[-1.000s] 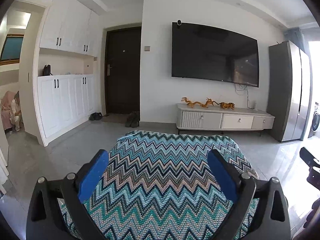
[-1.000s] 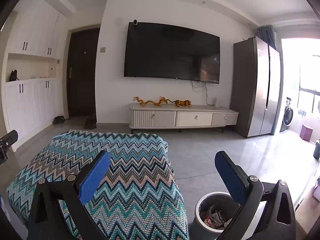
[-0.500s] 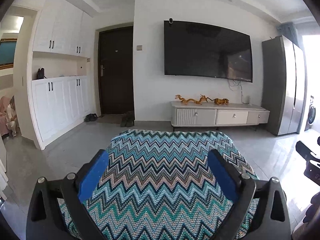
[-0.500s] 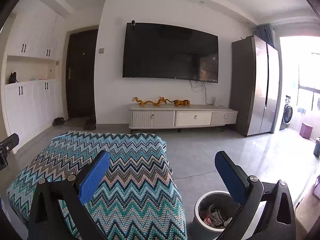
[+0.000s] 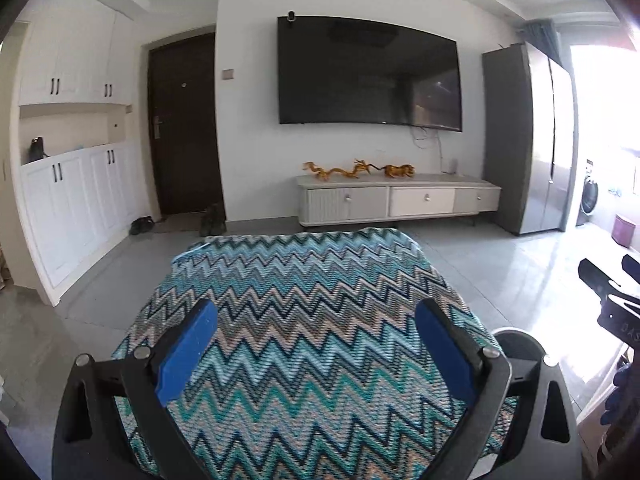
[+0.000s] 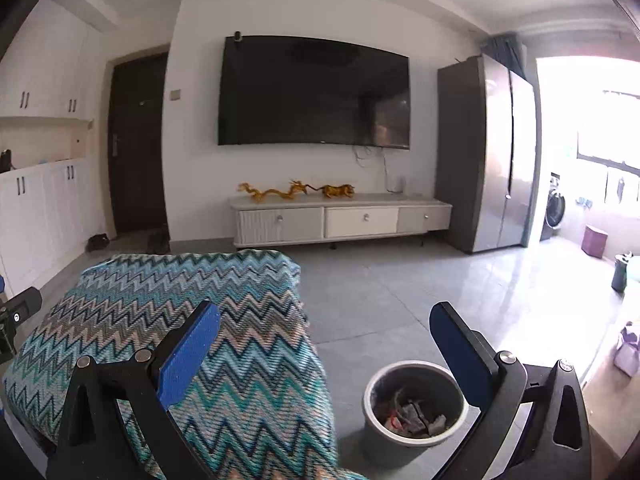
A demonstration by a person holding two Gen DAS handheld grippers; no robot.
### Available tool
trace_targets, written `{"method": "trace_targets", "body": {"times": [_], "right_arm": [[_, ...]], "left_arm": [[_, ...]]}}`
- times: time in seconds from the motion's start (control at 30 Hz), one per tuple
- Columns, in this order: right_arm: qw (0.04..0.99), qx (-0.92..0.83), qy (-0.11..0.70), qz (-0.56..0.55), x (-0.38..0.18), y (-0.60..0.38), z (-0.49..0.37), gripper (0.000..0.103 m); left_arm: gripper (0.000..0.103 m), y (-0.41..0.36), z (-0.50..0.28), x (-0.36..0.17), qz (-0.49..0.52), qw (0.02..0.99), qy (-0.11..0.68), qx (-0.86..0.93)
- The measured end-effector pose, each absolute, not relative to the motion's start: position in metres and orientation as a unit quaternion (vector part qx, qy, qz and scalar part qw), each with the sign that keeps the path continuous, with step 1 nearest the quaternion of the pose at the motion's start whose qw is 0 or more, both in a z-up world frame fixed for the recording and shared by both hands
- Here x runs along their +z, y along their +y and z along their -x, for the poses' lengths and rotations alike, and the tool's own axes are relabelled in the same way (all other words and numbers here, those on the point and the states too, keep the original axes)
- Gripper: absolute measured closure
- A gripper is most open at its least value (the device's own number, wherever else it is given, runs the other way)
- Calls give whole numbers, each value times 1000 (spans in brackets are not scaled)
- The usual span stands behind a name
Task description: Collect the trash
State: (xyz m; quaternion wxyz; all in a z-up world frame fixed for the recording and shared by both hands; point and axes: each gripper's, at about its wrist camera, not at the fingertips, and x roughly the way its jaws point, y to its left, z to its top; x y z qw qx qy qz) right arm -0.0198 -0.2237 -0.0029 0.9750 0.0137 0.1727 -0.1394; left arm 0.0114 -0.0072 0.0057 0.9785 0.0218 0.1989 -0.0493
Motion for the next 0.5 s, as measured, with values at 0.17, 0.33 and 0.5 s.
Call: {"method": "trace_targets", "body": {"times": [0.17, 0.33, 0.5], "right_arm": [[972, -155, 176, -22, -7, -239, 26, 0], [971, -159, 180, -26, -11, -244, 27, 0], [970, -158, 183, -26, -13, -244, 26, 0]], "left_arm": [[3, -20, -10, 6, -26, 977, 201, -69], [3, -29, -7, 7, -33, 976, 200, -78], [3, -33, -2, 8, -37, 977, 195, -82]]}}
